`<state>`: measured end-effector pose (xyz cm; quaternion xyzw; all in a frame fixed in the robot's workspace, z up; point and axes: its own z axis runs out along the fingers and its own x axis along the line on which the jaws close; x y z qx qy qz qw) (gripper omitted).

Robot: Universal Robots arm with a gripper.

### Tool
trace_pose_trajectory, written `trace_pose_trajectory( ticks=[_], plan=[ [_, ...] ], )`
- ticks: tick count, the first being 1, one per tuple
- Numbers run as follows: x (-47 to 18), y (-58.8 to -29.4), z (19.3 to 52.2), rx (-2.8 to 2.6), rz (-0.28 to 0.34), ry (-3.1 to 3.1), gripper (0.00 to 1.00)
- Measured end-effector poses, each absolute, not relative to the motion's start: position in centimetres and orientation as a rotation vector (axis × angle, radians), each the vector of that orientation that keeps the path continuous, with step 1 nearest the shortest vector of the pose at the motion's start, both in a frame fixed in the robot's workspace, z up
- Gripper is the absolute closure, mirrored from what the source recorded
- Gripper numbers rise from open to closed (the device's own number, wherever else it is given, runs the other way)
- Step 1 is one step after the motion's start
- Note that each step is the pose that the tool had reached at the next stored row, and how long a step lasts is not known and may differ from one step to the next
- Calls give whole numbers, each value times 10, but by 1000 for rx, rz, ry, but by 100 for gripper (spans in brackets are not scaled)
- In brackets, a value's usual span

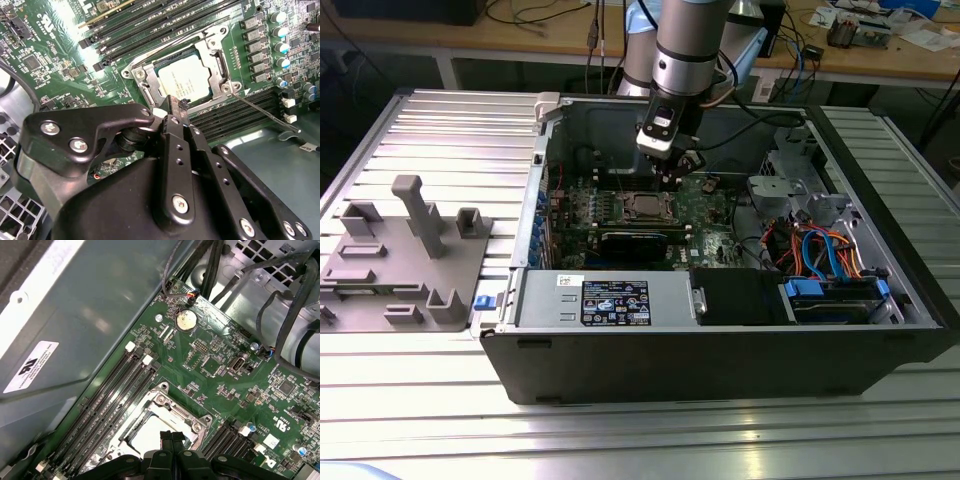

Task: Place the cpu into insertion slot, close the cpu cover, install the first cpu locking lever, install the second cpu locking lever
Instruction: 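Install the first cpu locking lever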

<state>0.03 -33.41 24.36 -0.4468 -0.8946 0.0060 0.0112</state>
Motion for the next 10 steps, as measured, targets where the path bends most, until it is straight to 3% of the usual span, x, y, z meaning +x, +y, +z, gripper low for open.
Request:
trace_pose_trajectory(
  ticks=[10],
  plan=[
    [0,-334,244,-1390,22,-2794,89]
  ],
)
